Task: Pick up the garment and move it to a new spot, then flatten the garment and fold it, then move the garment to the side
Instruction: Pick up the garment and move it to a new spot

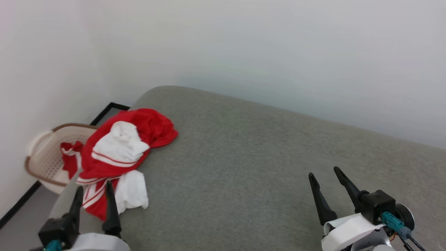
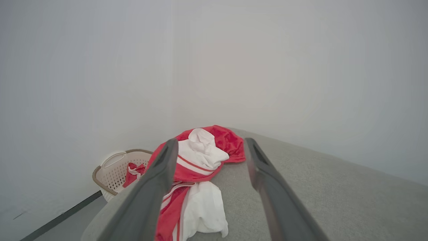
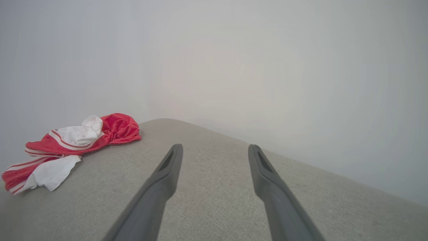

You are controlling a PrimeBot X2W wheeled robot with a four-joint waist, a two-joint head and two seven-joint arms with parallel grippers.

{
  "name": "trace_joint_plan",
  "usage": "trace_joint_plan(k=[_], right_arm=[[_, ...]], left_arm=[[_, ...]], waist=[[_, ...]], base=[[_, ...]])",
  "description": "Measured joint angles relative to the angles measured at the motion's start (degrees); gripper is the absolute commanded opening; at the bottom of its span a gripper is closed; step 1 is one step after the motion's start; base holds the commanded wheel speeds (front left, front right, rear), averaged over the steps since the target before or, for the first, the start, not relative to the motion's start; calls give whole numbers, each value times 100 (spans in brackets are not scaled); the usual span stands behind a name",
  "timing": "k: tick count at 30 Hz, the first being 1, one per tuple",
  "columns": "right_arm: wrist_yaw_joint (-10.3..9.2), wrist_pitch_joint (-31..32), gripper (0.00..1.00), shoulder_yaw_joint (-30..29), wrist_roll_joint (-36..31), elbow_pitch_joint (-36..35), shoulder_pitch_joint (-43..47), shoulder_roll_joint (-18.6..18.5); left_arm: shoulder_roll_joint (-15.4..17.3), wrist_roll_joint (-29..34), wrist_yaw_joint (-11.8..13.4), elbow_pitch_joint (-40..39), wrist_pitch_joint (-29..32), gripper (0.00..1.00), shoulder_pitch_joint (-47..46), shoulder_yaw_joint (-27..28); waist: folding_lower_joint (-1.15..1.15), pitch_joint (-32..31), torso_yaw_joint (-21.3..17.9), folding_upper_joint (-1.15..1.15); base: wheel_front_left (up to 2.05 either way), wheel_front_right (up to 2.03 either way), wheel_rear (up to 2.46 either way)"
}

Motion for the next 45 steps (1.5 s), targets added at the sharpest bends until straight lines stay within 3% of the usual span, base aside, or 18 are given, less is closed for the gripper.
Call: trace_joint_plan(k=[7, 12, 21, 25, 31, 34, 40, 45], right_arm=[[-1, -11, 100, 44, 47, 12, -24, -58], [0, 119, 100, 20, 10, -204, -138, -231], [0, 443, 100, -276, -94, -977, -391, -650], [0, 588, 100, -338, -102, -1305, -474, -773], [0, 811, 100, -388, -116, -1753, -528, -916], [0, 936, 100, -382, -119, -1956, -578, -944], [0, 1181, 100, -437, -149, -2305, -609, -1015], [0, 1334, 100, -511, -143, -2502, -607, -1078]], left_arm=[[220, -353, -237, -80, 549, 100, -370, 69], [693, -623, -487, 108, 1124, 100, -1015, 176], [1379, -1416, -670, 1104, 2291, 100, -2644, 386], [1604, -1584, -670, 1803, 2891, 100, -3204, 372], [1664, -1782, -559, 2930, 3664, 100, -3861, 289], [1716, -1777, -387, 3515, 3857, 100, -4151, 286], [1852, -1708, -189, 4512, 3919, 100, -4573, 236], [1860, -1722, -196, 5161, 3740, 100, -4821, 238]], waist=[[0, 51, 238, 0], [0, 278, 205, 0], [0, 1122, -25, 0], [0, 1554, -160, 0], [0, 2141, -373, 0], [0, 2393, -482, 0], [0, 2783, -726, 0], [0, 3026, -910, 0]], base=[[0, 0, 0], [0, 0, 0], [0, 0, 0], [0, 0, 0], [0, 0, 0], [0, 0, 0], [0, 0, 0], [0, 0, 0]])
